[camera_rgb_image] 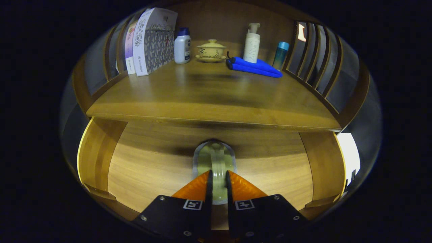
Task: Pull open the drawer, take out the items inside it, and place them on the countertop above the cabinet.
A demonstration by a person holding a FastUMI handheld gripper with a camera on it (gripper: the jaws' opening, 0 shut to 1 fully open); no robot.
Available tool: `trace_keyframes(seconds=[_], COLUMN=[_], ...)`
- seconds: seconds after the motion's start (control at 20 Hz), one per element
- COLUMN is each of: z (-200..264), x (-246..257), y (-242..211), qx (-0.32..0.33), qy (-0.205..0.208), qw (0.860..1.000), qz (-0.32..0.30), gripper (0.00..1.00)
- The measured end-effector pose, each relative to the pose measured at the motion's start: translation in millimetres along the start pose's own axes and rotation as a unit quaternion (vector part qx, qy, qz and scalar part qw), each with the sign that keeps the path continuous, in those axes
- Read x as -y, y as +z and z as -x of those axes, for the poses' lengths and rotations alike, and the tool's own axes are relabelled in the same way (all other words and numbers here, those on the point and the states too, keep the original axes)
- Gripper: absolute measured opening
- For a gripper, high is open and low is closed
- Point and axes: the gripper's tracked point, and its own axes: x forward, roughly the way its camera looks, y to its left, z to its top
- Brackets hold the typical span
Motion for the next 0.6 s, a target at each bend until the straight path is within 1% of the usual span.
trace_keyframes(seconds=[0.15,0.25,0.4,0.5,0.6], z=[9.5,19.0,41.0,57.2,73.4], x=[3.2,2.7,-0.5,3.3,6.9], y=[-8.7,-14.7,-17.8,-20.5,-16.1], qx=[0.003,0.006,0.029,0.037,0.05], qy=[-0.014,-0.021,-0.023,-0.031,-0.039], qw=[1.0,1.0,0.999,0.998,0.997], qz=[0.01,0.013,0.023,0.033,0.04], gripper=[0.15,0.14,0.13,0.14,0.13])
